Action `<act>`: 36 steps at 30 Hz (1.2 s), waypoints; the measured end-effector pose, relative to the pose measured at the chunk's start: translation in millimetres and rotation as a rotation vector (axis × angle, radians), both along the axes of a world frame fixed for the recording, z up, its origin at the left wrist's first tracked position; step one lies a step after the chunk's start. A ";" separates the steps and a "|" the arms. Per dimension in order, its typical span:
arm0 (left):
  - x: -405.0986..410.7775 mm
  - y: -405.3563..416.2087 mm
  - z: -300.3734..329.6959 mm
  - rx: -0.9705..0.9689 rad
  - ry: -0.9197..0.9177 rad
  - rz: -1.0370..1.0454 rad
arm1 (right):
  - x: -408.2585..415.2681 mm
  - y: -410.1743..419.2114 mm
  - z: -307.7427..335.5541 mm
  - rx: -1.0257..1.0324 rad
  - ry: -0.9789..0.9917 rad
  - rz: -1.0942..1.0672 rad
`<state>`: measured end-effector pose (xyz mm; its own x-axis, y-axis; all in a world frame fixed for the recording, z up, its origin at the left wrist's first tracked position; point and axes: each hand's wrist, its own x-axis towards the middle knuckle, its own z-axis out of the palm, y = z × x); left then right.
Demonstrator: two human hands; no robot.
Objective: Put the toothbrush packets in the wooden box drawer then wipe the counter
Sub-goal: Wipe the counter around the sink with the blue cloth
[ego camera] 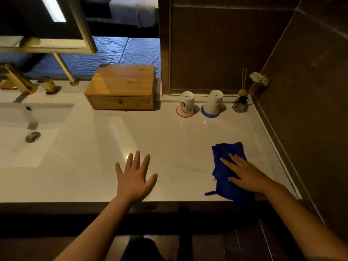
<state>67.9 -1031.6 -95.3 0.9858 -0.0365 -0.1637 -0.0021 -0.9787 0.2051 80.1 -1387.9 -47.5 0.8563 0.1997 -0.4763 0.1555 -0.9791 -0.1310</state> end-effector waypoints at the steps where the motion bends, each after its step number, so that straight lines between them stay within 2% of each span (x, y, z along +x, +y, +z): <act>1: 0.2 -0.5 0.5 0.005 -0.001 0.000 | -1.5 0.8 -2.4 0.000 0.011 0.003; 5: 0.7 -1.8 2.4 0.015 0.004 -0.002 | -8.1 6.4 -7.9 0.044 -0.118 -0.017; 11: 1.9 -1.4 11.4 0.015 0.072 -0.019 | -18.6 31.8 -19.7 0.267 -0.414 -0.142; 15: 12.5 5.9 24.1 0.038 0.104 -0.086 | -17.1 65.2 -19.0 0.413 -0.434 -0.303; 20: 7.8 35.4 36.8 0.022 -0.017 -0.106 | -9.6 123.2 3.0 0.592 -0.472 -0.352; 24: -2.6 98.4 45.6 -0.068 -0.151 -0.061 | -3.5 176.8 21.0 0.619 -0.468 -0.322; 28: -4.8 200.8 45.5 -0.112 -0.249 0.009 | -1.0 230.8 35.2 0.621 -0.456 -0.314; 32: -1.8 310.3 43.6 -0.094 -0.249 0.123 | -8.2 281.0 45.8 0.611 -0.433 -0.387; 36: 6.8 393.4 31.1 -0.030 -0.135 0.163 | -24.0 340.9 42.0 0.598 -0.417 -0.400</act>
<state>74.7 -638.1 -64.2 0.9919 0.1228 -0.0311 0.1267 -0.9617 0.2433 56.1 -1047.0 -5.5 0.9992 -0.0384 -0.0139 -0.0381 -0.7546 -0.6551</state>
